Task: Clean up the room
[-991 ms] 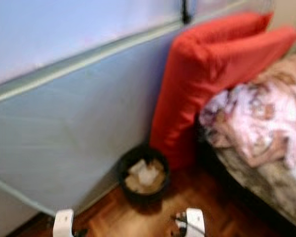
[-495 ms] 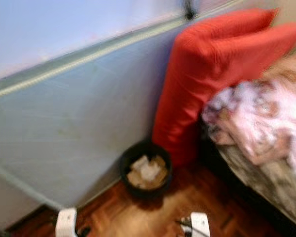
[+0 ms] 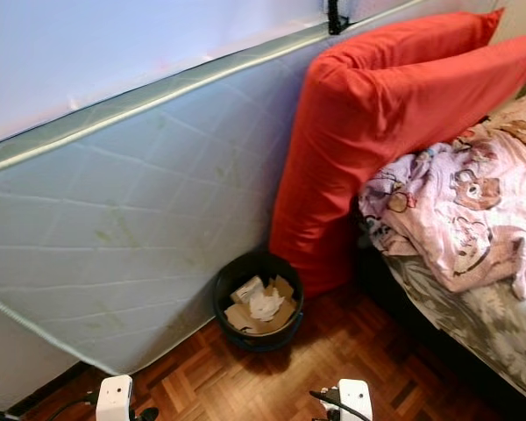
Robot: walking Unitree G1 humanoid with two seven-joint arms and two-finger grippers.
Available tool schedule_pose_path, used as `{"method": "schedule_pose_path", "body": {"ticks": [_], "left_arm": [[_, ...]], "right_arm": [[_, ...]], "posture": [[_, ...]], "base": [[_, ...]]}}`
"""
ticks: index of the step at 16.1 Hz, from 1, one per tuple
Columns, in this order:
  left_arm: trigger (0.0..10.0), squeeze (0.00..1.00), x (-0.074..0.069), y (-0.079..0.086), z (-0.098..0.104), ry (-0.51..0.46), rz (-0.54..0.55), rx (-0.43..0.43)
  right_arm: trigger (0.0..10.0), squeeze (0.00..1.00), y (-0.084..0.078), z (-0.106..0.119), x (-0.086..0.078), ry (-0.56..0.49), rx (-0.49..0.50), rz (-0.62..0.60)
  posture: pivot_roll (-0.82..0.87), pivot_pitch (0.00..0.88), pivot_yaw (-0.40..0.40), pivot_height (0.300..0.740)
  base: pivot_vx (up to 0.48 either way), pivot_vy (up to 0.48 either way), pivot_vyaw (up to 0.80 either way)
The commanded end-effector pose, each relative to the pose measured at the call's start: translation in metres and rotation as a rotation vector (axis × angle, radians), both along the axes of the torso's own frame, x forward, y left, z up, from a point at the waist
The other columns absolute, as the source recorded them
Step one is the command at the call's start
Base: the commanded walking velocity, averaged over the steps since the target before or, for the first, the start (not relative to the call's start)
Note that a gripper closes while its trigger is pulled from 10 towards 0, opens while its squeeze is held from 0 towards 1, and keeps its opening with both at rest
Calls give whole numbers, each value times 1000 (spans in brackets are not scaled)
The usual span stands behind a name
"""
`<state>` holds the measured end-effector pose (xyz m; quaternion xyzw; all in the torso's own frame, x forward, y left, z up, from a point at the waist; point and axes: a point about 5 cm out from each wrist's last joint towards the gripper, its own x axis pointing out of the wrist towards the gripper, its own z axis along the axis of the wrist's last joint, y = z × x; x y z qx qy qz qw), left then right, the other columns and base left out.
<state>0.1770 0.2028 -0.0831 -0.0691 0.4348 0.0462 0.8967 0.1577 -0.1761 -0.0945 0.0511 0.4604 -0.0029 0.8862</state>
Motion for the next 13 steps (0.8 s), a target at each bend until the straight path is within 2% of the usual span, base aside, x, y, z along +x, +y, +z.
{"method": "schedule_pose_path", "body": {"ticks": [1, 4, 8, 11, 13], "left_arm": [[10000, 0, -8, 2, -4, 35, 6, 6], [10000, 0, -9, 0, -4, 37, 2, 3], [10000, 0, -10, -1, -5, 44, -2, 3], [10000, 0, -10, -2, -5, 46, -1, 2], [10000, 0, -10, -2, -5, 45, -3, 3]], "right_arm": [[10000, 0, 1, -1, -2, 0, 0, 8], [10000, 0, 5, -1, -2, 13, 29, 16], [10000, 0, 1, -1, -1, 8, 5, 14], [10000, 0, 1, 0, -1, 6, -15, 51], [10000, 0, 0, 0, 0, 4, -13, 48]], "posture": [[1, 69, 11, 740], [-4, 54, 10, 740], [-9, 32, 7, 740], [-7, 29, 7, 740], [-7, 27, 9, 740]], "base": [[0, 0, 656], [240, 0, 667], [60, 0, 0], [241, 0, 0], [240, 0, 800]]}}
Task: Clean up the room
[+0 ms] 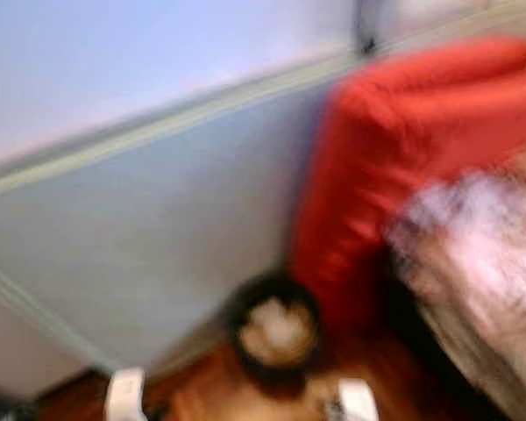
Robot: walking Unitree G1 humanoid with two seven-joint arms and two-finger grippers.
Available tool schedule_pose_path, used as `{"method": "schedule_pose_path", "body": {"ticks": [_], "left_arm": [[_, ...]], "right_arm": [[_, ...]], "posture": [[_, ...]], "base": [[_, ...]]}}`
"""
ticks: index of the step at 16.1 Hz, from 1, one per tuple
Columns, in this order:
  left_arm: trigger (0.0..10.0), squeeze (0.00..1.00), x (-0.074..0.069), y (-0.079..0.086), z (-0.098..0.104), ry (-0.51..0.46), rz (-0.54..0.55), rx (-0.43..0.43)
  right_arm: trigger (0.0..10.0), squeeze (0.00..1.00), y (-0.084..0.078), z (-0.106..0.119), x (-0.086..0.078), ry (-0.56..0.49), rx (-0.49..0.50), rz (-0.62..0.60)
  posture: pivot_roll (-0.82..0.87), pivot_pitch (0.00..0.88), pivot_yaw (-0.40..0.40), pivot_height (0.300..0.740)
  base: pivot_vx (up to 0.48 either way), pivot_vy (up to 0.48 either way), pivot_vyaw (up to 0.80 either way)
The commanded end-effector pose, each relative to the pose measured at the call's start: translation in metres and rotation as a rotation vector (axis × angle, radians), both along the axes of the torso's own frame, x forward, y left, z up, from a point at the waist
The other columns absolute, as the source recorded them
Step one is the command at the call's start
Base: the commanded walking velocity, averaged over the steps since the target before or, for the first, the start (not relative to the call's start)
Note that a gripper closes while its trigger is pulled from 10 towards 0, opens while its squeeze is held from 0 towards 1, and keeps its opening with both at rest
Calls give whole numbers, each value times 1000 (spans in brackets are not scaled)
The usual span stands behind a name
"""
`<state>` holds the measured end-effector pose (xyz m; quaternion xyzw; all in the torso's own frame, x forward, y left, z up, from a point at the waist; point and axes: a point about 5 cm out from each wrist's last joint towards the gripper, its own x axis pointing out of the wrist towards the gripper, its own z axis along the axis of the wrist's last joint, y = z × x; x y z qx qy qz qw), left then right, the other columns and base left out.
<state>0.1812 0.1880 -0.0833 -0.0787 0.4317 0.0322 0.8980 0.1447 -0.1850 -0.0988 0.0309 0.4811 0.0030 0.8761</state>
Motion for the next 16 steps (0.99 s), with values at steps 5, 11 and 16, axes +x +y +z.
{"method": "schedule_pose_path", "body": {"ticks": [5, 11, 16], "left_arm": [[10000, 0, -14, 13, -5, 52, 15, 36], [10000, 0, -14, 13, -5, 52, 18, 31], [10000, 0, -14, 12, -5, 52, 28, 28]], "right_arm": [[10000, 0, 9, 4, 12, -41, 20, -16], [10000, 0, 9, 5, 14, -47, 2, 9], [10000, 0, 7, 5, 15, -52, 14, -19]], "posture": [[-5, 41, 12, 740], [-8, 52, 10, 740], [-4, 62, 5, 740]], "base": [[192, 0, 160], [120, 0, 105], [145, 0, 591]]}}
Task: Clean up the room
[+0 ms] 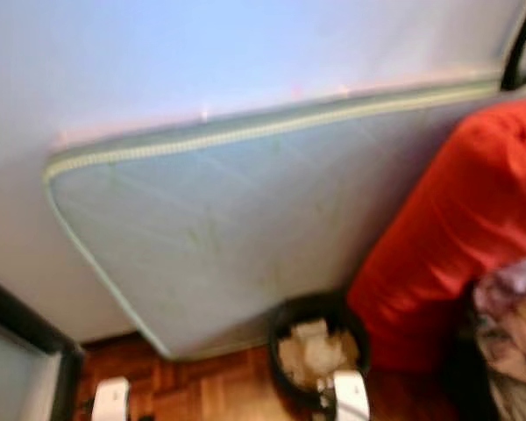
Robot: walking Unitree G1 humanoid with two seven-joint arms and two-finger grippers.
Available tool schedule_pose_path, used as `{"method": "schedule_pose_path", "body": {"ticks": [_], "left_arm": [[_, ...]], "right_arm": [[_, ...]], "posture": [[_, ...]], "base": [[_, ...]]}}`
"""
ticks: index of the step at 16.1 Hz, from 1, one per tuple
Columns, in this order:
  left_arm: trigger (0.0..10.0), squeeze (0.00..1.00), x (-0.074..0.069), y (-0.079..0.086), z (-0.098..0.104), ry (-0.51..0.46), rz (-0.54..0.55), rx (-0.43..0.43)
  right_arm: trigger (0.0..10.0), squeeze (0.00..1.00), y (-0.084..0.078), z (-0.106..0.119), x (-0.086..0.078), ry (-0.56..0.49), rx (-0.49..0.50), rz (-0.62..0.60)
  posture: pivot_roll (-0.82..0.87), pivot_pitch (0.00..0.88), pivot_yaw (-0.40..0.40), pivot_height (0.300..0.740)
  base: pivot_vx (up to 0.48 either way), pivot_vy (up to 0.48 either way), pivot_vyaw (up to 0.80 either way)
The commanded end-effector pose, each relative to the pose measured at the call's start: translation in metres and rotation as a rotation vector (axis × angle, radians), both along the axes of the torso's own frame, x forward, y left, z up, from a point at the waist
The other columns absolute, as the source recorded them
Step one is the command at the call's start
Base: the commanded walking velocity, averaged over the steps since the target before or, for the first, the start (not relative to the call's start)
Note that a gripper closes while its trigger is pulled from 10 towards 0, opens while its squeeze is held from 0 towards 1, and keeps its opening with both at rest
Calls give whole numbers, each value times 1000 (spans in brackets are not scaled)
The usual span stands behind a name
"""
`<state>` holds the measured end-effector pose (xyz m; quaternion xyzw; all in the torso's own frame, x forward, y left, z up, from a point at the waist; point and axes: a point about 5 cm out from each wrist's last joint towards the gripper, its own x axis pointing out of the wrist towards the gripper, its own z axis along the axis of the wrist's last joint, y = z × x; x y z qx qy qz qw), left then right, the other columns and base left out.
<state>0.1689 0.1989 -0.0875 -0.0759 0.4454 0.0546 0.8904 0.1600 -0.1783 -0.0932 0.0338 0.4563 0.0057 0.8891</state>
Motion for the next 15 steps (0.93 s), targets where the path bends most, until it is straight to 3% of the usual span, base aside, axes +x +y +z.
{"method": "schedule_pose_path", "body": {"ticks": [1, 11, 15], "left_arm": [[10000, 0, -2, 1, -1, 17, -7, 5], [10000, 0, -2, 0, -1, 15, 2, -2], [10000, 0, -2, 0, -1, 14, 8, -3]], "right_arm": [[10000, 0, 0, 0, 0, 4, 7, -19], [10000, 0, -3, 0, 1, -2, -1, -53], [10000, 0, -1, 1, 1, -6, -1, -45]], "posture": [[-5, 67, 3, 740], [-6, 73, 0, 740], [-3, 78, -2, 740]], "base": [[240, 0, 0], [96, 0, 0], [277, 0, 0]]}}
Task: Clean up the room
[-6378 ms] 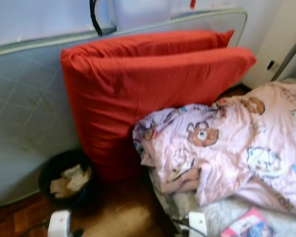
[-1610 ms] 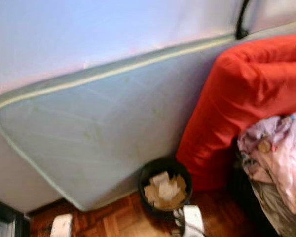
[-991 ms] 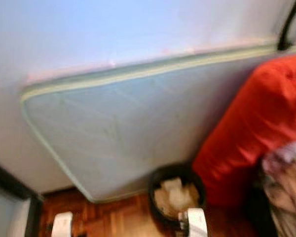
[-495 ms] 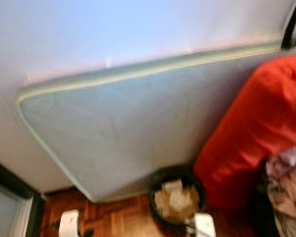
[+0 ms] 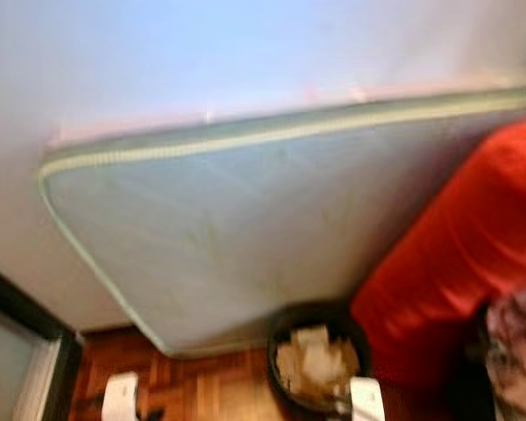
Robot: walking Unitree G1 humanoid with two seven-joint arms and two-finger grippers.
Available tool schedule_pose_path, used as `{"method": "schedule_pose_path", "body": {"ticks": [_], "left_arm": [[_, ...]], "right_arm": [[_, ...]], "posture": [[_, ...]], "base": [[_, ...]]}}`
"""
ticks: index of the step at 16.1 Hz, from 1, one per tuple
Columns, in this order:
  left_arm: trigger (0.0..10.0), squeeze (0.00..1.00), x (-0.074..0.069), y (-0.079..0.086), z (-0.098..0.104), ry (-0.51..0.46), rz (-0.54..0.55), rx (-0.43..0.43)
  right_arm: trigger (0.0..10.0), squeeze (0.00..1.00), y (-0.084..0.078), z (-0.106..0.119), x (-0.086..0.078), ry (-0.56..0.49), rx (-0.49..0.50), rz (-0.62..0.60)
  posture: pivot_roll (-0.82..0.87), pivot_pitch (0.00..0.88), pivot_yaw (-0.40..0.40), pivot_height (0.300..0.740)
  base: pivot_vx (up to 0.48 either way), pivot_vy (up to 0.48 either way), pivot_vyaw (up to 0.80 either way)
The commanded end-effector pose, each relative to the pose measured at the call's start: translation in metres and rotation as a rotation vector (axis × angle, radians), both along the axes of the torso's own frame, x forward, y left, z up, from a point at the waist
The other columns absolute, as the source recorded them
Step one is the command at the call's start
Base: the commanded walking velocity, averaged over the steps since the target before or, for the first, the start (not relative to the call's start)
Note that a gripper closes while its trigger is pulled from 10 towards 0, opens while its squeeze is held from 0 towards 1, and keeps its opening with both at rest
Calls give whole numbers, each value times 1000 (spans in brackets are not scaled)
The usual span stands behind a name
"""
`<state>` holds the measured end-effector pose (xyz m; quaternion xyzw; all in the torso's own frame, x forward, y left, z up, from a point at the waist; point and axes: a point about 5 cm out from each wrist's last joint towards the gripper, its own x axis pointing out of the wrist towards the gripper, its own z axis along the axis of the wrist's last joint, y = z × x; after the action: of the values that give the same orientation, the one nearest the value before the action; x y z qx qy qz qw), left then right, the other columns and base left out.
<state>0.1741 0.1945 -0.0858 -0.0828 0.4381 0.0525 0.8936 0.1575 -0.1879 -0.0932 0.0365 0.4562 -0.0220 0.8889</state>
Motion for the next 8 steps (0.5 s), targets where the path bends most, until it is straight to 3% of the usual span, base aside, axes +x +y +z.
{"method": "schedule_pose_path", "body": {"ticks": [1, 4, 8], "left_arm": [[10000, 0, -7, 5, -3, 30, 5, 10], [10000, 0, -6, 5, -2, 29, 7, 9], [10000, 0, -6, 5, -3, 28, 9, 7]], "right_arm": [[10000, 0, 9, 1, 4, -9, 20, 8], [10000, 0, 13, 0, 4, -12, 25, 8], [10000, 0, 15, 0, 5, -14, 26, 9]], "posture": [[-3, 78, -2, 740], [-3, 78, -3, 740], [-2, 78, -5, 740]], "base": [[315, 0, 0], [104, 0, 0], [315, 0, 0]]}}
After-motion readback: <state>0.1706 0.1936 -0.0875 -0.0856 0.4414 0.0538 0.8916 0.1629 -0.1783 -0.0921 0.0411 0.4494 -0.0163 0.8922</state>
